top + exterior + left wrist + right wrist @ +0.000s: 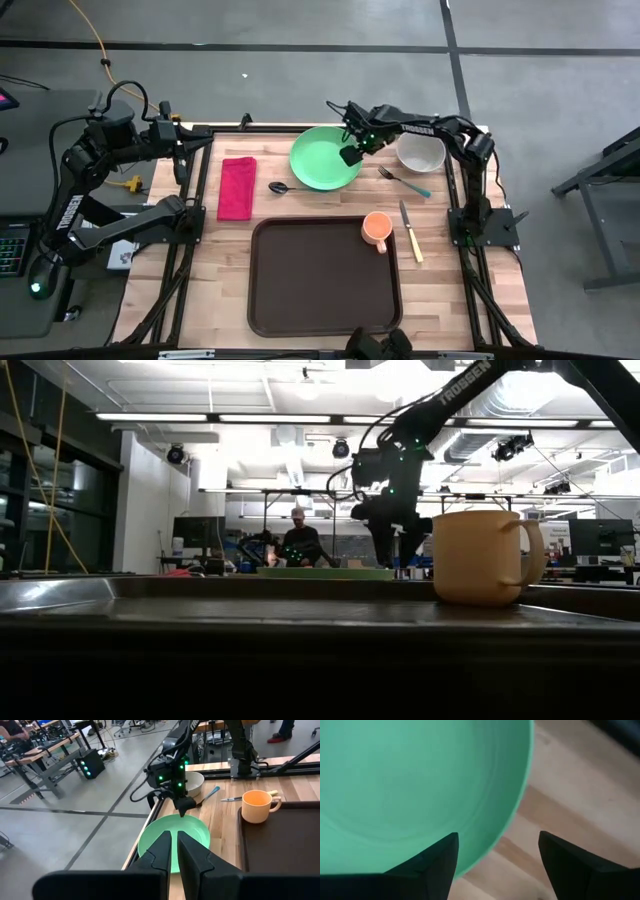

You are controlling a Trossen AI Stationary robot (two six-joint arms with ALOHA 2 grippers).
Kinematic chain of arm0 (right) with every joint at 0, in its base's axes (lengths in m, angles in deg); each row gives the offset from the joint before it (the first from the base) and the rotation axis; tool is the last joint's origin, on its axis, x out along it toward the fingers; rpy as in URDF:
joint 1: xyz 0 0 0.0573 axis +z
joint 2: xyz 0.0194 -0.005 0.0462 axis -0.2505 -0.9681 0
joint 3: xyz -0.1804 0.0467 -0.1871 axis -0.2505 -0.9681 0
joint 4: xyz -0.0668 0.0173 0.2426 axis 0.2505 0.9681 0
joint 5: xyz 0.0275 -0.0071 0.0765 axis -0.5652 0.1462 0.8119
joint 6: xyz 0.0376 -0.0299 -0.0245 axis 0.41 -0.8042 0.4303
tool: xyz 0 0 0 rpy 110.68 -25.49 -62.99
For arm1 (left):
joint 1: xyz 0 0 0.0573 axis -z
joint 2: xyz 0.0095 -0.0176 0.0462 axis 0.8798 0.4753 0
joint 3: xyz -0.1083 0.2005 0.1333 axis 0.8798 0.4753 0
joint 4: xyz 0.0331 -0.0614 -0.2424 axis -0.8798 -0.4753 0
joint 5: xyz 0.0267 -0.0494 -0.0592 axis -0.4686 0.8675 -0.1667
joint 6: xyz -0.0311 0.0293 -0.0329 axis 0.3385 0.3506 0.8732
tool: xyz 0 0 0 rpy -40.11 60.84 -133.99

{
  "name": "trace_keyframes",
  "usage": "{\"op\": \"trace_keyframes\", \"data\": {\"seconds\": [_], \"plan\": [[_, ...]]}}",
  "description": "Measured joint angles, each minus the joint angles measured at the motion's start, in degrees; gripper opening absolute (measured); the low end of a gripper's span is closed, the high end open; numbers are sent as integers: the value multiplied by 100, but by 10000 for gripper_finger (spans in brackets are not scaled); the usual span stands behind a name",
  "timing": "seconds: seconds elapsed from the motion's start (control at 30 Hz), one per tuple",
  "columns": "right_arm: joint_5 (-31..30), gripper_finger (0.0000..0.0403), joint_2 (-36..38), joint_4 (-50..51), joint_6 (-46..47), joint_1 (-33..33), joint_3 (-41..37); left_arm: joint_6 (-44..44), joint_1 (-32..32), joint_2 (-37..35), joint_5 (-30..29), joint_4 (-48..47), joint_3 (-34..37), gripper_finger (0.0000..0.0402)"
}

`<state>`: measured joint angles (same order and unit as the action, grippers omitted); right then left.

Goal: Set up tray
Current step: Put the green plate to the bottom of the orange mug on the brown serving tray

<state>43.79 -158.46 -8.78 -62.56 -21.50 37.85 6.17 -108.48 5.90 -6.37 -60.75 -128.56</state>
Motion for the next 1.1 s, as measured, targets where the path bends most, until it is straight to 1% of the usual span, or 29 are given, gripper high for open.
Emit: {"op": "trace_keyframes", "data": {"seconds": [0.1,0.27,0.53,0.77,0.93,1.1], "plan": [[149,254,2,-314,164,7,-155,0,-1,0,0,-14,0,62],[153,251,4,-617,419,92,-351,0,-1,0,2,-15,0,62],[168,209,4,-801,655,173,-602,0,1,0,2,-34,0,62],[293,154,4,-1011,893,234,-804,0,0,0,5,-34,0,62],[312,102,4,-1095,907,284,-817,0,0,0,20,-34,0,62],[359,38,7,-1283,923,304,-813,0,0,0,20,-84,0,62]]}}
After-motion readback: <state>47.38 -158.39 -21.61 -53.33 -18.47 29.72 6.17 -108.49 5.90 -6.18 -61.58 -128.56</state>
